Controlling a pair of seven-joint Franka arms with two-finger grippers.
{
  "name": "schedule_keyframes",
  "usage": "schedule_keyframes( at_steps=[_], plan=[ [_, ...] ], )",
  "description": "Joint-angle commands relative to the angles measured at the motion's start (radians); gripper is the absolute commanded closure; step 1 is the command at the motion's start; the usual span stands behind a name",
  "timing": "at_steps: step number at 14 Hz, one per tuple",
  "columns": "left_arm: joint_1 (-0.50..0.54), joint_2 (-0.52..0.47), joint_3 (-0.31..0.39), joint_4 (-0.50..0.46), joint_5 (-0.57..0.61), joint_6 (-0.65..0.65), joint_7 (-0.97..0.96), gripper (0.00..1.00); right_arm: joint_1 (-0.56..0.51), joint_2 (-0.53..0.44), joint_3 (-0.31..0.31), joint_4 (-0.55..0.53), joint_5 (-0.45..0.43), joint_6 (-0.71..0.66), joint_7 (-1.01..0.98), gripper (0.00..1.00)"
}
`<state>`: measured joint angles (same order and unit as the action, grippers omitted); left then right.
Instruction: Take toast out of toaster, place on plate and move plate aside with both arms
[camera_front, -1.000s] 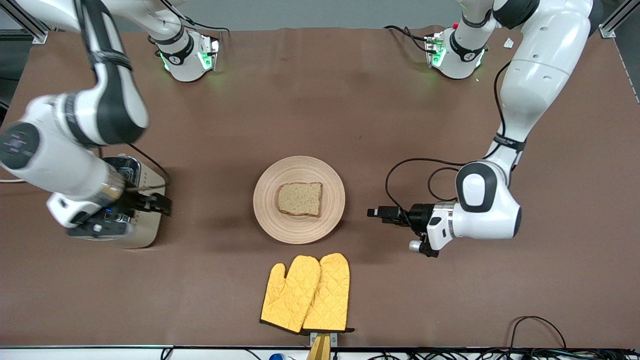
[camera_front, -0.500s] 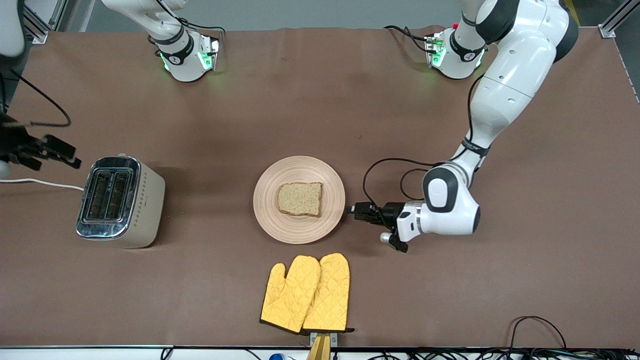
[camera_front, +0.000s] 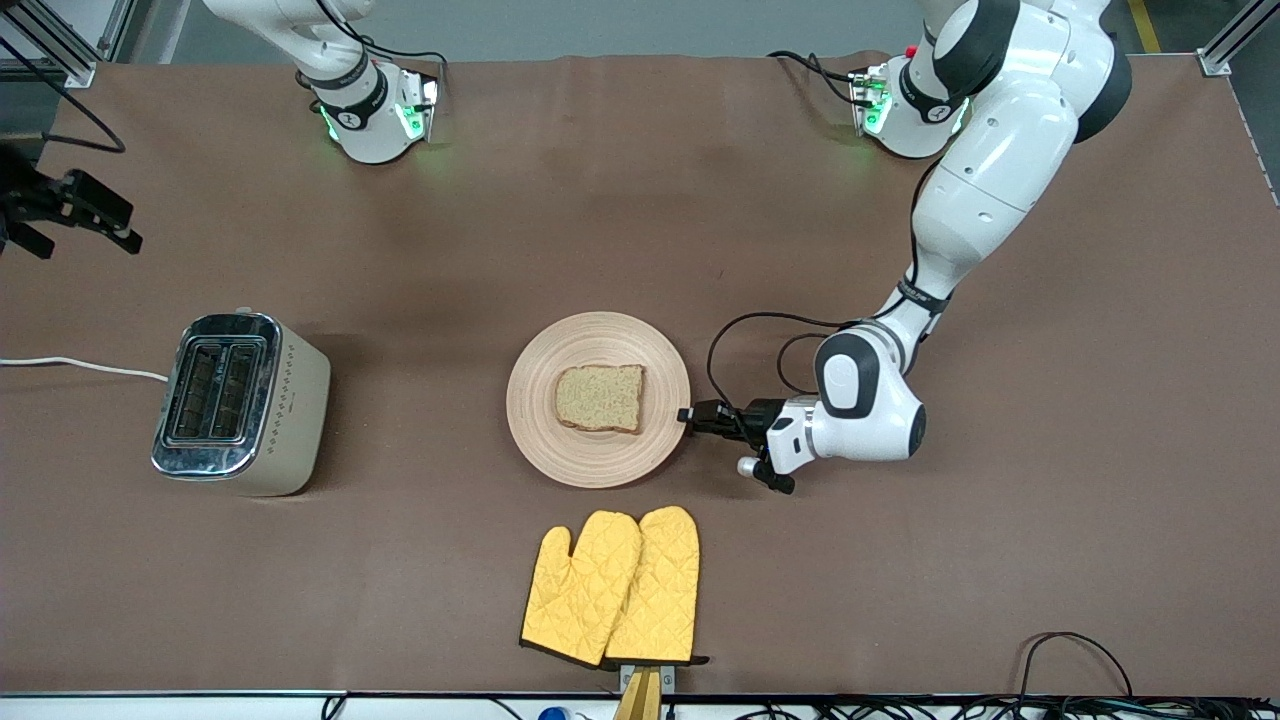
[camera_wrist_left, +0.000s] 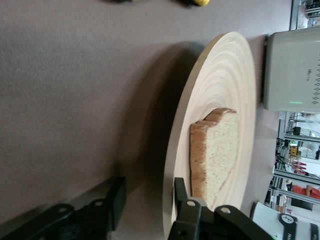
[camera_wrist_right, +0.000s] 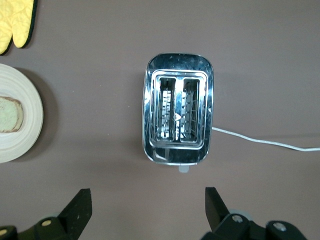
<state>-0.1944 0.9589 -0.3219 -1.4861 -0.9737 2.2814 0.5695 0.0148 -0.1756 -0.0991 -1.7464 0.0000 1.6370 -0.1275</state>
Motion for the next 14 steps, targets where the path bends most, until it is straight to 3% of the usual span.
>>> schedule_keyframes(
  at_steps=[1,3,6,14],
  plan=[
    [-0.019,-0.003,0.000,-0.017,-0.028,0.035,0.018,0.64,-0.006,0.071,0.005,0.125,-0.011,-0.062,0.014,0.00],
    [-0.019,-0.003,-0.002,-0.017,-0.029,0.036,0.018,0.72,-0.004,0.079,0.005,0.146,-0.011,-0.048,0.012,0.00],
    [-0.017,-0.011,-0.002,-0.014,-0.026,0.036,0.018,0.97,-0.004,0.090,0.005,0.160,-0.012,-0.048,0.011,0.00],
    [0.024,-0.106,-0.003,0.030,-0.023,0.018,-0.052,1.00,-0.006,0.097,0.002,0.160,-0.028,-0.042,0.011,0.00]
  ],
)
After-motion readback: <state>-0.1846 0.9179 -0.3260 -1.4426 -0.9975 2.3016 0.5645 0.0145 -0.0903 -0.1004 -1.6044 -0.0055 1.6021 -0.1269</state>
